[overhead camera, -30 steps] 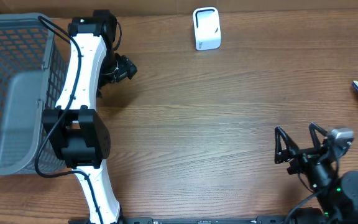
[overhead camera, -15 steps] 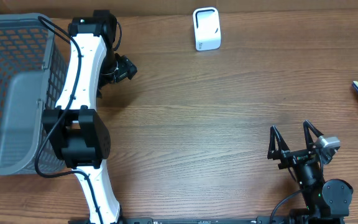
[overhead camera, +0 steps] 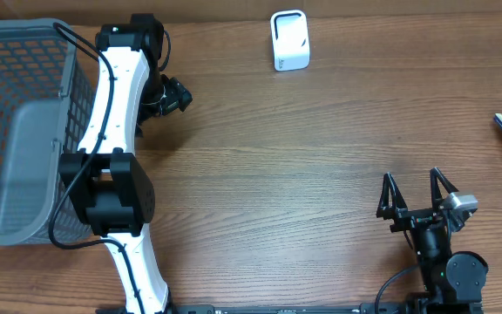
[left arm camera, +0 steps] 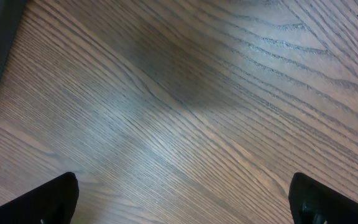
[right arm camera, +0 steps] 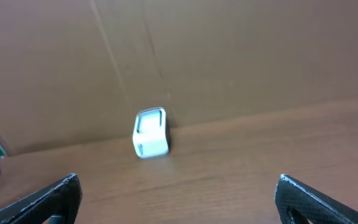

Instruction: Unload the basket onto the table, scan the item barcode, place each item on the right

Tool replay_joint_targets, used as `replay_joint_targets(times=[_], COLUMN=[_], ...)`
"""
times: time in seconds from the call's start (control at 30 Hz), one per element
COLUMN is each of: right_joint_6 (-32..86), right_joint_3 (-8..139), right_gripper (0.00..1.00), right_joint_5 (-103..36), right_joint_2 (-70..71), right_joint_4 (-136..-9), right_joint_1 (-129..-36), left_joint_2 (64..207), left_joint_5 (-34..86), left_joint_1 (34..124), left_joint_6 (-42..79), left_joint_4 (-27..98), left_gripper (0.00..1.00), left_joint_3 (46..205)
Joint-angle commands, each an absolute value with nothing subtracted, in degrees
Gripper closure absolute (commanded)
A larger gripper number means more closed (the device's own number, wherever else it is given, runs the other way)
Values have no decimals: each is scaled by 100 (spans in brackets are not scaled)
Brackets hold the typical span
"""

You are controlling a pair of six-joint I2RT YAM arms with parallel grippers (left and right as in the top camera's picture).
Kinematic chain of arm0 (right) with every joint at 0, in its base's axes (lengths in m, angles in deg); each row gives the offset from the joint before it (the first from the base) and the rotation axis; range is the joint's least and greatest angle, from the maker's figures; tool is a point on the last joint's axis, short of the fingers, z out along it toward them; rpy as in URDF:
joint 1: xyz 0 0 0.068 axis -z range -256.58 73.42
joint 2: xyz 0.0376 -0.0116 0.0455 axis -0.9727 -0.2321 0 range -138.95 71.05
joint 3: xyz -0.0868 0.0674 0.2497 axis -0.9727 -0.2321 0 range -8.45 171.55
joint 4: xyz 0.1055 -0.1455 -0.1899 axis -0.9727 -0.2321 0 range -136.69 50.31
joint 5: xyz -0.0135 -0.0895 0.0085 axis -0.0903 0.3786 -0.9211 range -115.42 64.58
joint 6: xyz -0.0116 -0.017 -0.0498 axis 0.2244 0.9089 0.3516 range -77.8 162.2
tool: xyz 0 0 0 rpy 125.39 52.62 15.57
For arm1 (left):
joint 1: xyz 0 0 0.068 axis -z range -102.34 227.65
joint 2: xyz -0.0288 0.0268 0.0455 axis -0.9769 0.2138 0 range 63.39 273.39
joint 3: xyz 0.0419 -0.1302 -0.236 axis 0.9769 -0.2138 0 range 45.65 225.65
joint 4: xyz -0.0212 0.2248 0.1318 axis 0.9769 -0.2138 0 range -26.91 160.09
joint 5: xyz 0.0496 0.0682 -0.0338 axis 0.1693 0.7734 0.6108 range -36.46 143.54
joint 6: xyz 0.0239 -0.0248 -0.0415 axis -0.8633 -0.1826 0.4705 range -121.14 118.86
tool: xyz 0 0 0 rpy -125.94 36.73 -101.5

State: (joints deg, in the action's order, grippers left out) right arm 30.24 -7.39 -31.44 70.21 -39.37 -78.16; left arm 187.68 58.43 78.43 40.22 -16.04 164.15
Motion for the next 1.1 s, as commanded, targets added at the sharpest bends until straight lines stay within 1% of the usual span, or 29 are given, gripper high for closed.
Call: replay_joint_targets(times=[0.0,0.37,0.6,1.07], right_joint_6=[3032,3032,3771,3730], right_joint_3=[-801,-801,-801,-801], right_gripper=[0,0,0,0], right_joint_5=[-2993,-2991,-2995,-3104], right_joint_2=[7091,7091,7091,7091], right_joint_4=[-4370,-4420,-4433,-4431], right_joint_1=[-7845,-7845,-7845,-7845], left_joint_2=[18610,18610,18610,18610], left_joint_5=[5841,5841,5841,5841], left_joint_1=[7909,7915,7915,7917], left_joint_6=[3911,3911,3913,3911], left_joint_4=[-1615,-1615,-1615,-1615], left_gripper=[0,0,0,0], left_joint_3=[16500,16500,16500,16500])
